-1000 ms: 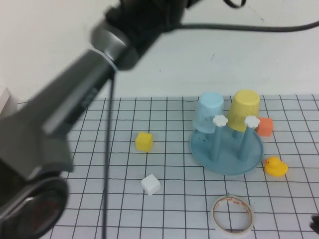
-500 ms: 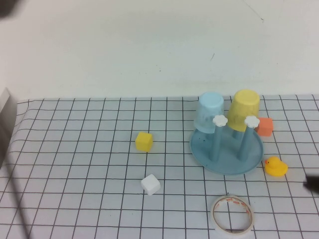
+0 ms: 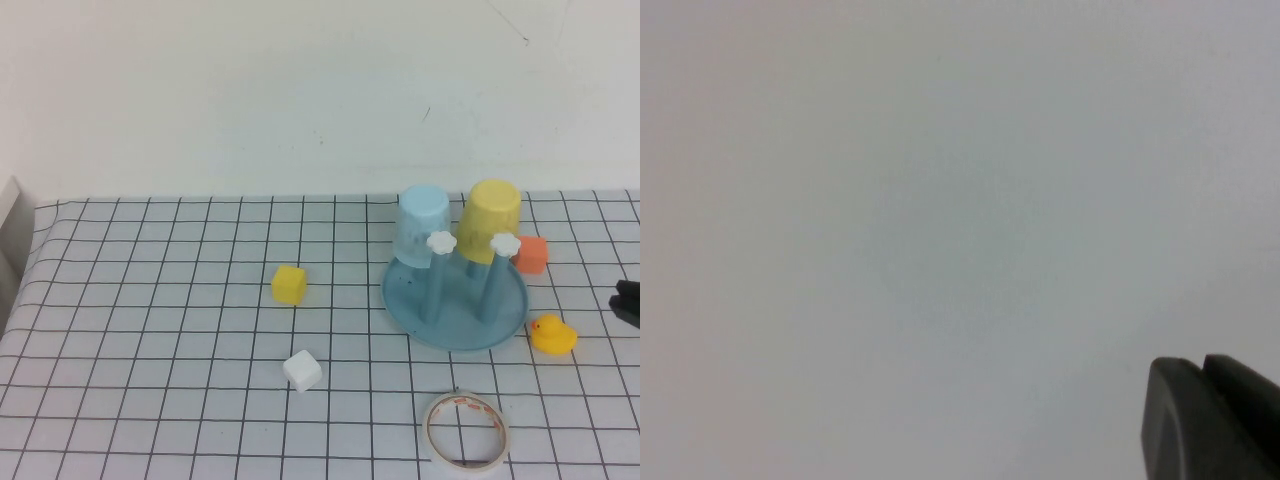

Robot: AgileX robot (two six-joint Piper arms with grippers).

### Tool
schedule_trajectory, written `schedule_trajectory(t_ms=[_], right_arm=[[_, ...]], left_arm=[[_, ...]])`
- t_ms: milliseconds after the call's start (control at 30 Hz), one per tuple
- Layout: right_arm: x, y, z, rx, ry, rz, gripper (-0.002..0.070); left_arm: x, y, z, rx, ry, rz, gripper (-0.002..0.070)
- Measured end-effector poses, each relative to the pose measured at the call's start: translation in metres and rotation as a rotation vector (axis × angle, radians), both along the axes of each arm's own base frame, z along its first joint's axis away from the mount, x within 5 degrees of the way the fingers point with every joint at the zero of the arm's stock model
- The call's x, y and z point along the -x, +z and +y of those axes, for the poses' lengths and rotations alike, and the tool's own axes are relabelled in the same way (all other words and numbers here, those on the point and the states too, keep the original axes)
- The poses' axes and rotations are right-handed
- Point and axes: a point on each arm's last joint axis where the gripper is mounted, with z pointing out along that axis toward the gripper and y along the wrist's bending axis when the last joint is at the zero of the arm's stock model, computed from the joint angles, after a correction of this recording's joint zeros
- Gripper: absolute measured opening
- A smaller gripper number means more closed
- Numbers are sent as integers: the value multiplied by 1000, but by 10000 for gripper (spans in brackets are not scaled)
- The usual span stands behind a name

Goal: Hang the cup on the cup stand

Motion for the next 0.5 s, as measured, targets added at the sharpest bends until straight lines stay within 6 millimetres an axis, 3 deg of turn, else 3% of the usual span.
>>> schedule_trajectory(t_ms=[100, 233, 367, 500], right_arm=[[0, -2, -1, -9, -26, 42, -1], [-1, -8, -5, 30, -71, 98, -1], [-2, -14, -10, 85, -115, 151, -1], [-1, -21, -16, 150, -164, 206, -1]], left_arm=[[24, -7, 22, 10, 31, 7, 0], [42, -35, 38, 7, 56, 48, 0], [60, -73, 52, 1, 53, 63, 0], [68, -129, 59, -55, 64, 146, 0]])
